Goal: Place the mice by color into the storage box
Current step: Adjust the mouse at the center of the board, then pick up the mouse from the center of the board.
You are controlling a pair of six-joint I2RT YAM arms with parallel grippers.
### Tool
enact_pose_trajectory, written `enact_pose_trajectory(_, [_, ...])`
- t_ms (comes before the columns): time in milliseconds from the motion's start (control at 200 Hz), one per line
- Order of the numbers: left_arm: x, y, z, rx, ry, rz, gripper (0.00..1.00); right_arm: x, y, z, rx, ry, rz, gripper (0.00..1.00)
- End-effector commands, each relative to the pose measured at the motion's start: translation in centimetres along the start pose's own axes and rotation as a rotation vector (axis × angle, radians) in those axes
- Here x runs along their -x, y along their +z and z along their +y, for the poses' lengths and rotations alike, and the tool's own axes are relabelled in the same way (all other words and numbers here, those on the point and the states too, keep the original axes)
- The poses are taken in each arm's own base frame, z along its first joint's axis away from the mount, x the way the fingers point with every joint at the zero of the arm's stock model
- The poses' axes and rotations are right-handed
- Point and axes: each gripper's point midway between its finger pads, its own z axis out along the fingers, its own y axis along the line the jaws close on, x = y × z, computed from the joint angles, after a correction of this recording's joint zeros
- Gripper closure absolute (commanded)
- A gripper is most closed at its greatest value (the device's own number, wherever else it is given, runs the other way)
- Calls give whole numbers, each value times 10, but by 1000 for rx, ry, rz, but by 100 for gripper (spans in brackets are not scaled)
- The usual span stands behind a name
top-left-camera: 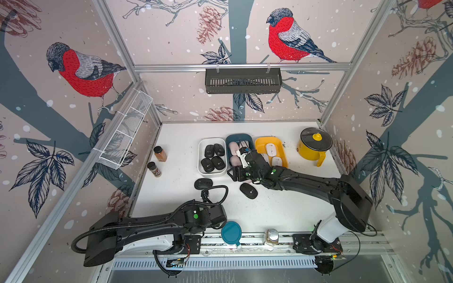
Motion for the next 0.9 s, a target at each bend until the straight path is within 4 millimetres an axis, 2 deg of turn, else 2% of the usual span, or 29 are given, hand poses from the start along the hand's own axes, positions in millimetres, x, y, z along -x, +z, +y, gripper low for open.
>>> enact_pose_trajectory(0, [0, 4, 5, 42, 46, -1, 19, 4, 1, 6, 22, 11, -11, 24])
enact_pose_trajectory(365, [4, 10, 0, 17, 42, 23, 21, 1, 3, 2, 10, 24, -2, 24])
enact_pose_trajectory(540, [-5, 16, 3, 27, 32, 67, 25, 0, 4, -1, 1, 26, 2, 24])
enact_pose_trajectory(660, [-10, 21, 2, 26, 31, 91, 30, 0, 6, -2, -1, 27, 4, 24])
enact_pose_trajectory(756, [-10, 23, 3, 42, 29, 95, 37, 0, 7, -3, -4, 30, 9, 24])
enact_pose_trajectory(896, [-3, 19, 6, 73, 16, 71, 43, 2, 4, -5, -10, 33, 3, 24])
